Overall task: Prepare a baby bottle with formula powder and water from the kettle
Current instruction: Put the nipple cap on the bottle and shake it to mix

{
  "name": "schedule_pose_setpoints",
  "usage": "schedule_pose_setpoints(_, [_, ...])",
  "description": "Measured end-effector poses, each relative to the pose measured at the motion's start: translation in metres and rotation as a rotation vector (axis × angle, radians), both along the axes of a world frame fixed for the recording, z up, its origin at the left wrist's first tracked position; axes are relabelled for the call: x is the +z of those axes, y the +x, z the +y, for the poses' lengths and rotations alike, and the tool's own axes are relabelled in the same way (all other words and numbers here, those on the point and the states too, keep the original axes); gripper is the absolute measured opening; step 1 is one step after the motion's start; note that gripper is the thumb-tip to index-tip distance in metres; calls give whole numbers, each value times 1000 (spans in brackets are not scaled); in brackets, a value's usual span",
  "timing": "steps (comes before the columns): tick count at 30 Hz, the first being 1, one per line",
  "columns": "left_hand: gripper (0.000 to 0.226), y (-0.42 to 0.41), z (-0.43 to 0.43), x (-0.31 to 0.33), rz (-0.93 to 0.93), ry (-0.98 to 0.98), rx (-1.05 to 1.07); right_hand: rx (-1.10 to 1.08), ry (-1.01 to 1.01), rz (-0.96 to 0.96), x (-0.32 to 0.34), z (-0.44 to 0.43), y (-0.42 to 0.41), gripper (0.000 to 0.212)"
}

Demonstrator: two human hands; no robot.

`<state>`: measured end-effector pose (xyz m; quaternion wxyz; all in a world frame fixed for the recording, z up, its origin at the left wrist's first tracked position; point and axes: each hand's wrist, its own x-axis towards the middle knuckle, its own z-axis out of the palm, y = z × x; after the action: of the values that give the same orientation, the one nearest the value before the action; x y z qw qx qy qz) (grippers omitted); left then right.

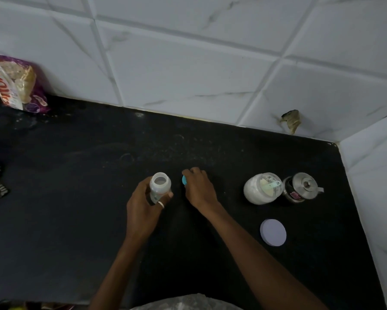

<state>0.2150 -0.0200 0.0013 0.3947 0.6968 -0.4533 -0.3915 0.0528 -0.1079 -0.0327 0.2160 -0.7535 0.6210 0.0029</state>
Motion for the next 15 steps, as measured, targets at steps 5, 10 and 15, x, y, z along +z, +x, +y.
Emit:
schedule_pose_setpoints(5, [58, 0, -1, 2, -11, -4, -17, 28, -2, 4, 6, -1, -3, 54])
schedule_pose_setpoints(10, [58, 1, -6, 10, -23, -51, -23, -6, -92, -93, 43, -7, 2, 48])
schedule_pose_setpoints(15, [56, 2, -19, 34, -34, -152, -31, -42, -187, -224, 120, -23, -7, 43])
